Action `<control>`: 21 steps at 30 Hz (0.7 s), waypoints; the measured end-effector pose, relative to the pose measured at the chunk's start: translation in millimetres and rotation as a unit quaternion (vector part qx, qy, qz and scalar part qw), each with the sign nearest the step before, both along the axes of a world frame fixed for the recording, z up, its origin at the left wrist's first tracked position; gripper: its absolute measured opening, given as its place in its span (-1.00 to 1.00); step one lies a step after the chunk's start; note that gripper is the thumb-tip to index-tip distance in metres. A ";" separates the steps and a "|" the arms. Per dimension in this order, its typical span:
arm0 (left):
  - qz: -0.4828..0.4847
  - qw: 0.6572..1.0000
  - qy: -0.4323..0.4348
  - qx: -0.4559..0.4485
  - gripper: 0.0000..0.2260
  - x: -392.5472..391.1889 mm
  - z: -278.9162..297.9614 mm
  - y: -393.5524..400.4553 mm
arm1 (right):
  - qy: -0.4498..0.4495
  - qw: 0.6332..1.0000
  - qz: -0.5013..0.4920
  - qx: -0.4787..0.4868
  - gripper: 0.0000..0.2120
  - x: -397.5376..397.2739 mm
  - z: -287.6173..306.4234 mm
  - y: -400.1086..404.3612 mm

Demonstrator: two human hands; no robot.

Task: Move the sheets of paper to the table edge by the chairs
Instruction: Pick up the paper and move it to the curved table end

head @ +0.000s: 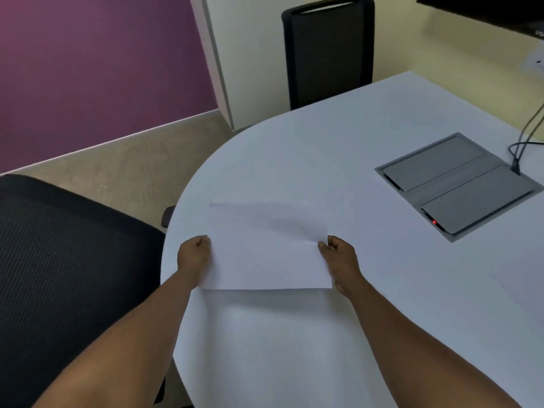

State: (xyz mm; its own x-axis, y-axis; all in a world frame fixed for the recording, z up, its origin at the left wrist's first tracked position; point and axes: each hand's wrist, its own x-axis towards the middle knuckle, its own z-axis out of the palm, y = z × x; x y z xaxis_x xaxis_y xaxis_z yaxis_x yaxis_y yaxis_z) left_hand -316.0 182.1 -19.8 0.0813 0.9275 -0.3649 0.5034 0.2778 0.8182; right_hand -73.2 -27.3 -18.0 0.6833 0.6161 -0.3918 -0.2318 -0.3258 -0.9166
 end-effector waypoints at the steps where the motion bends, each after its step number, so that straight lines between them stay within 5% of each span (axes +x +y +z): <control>1: 0.009 1.000 -0.003 -0.008 -0.83 -9.4 -2.5 -1.0 | -0.007 1.000 0.008 -0.007 -0.86 -4.3 -1.2 4.3; 21: 0.066 0.989 0.131 -0.020 -0.93 -81.1 -42.1 -6.9 | -0.193 0.969 0.038 -0.153 -0.77 -55.7 -37.9 60.4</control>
